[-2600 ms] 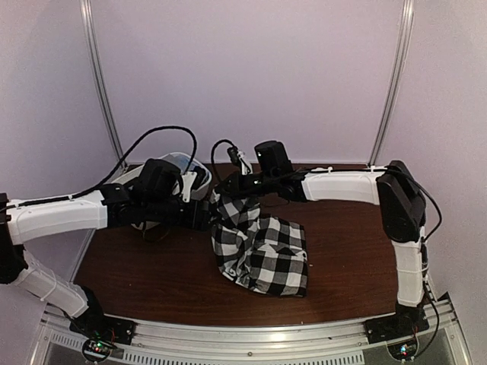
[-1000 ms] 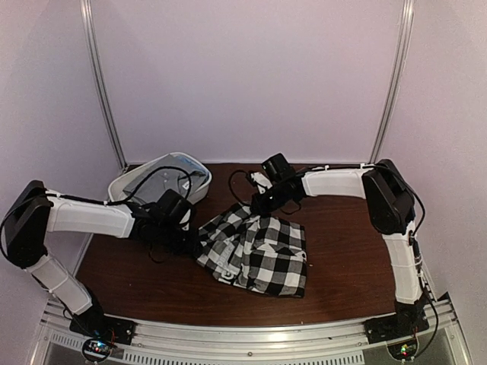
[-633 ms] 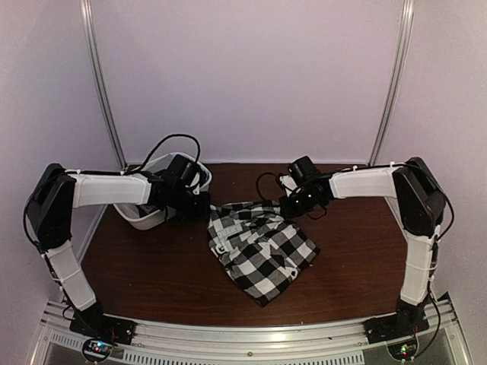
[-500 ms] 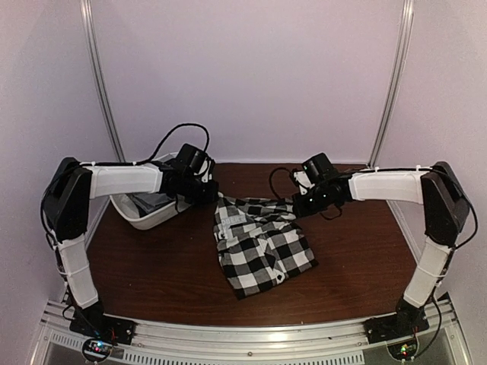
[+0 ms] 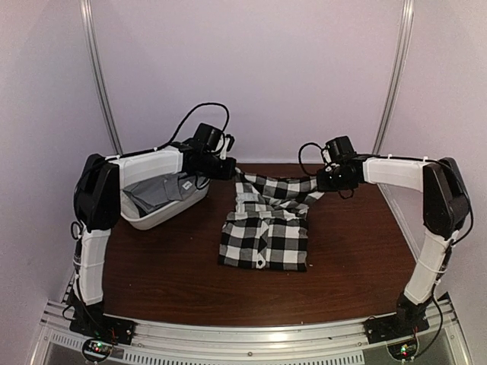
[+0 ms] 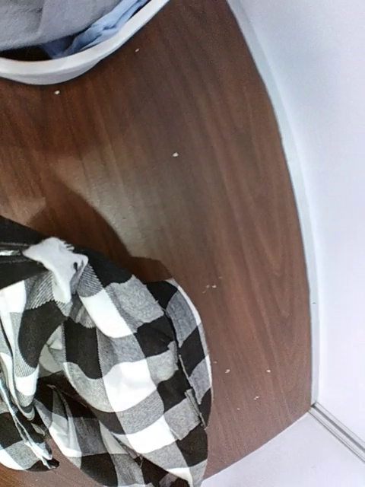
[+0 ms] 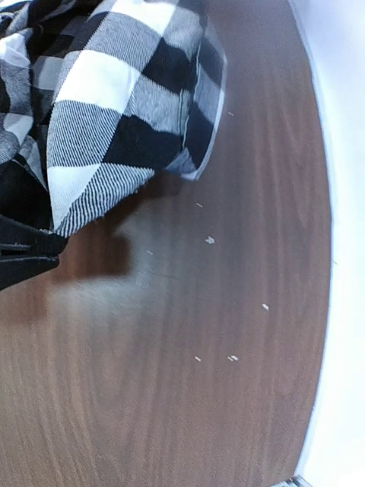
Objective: Fold and stack the long sleeve shirts
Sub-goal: Place the crumpled shirt at the center of the board, then flatten out the crumpled shirt at the center of the board.
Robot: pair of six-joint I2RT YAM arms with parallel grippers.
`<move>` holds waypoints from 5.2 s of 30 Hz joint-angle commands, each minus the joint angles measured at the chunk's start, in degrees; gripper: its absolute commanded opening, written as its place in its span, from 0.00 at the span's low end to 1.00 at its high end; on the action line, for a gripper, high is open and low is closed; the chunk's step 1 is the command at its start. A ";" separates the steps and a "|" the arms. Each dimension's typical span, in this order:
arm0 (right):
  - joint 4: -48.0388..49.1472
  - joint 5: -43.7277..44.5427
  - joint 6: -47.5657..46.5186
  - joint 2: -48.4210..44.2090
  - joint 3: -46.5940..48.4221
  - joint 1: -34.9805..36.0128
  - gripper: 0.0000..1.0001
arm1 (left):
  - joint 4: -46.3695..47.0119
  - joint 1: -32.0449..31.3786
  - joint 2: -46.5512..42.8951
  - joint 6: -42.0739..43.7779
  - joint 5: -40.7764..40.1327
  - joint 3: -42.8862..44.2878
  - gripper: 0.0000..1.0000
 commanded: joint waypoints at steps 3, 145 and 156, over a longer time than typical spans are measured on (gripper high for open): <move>-2.16 8.74 -2.02 8.51 13.09 -5.63 0.00 | -1.37 4.02 6.07 2.25 0.94 11.56 0.00; 2.55 -13.42 15.33 -25.12 -37.33 25.86 0.35 | 5.80 -13.47 -18.22 0.66 24.23 -30.70 0.49; -4.45 -17.59 14.07 -32.23 -41.62 32.13 0.10 | 3.53 -14.17 -10.00 3.23 33.50 -24.68 0.48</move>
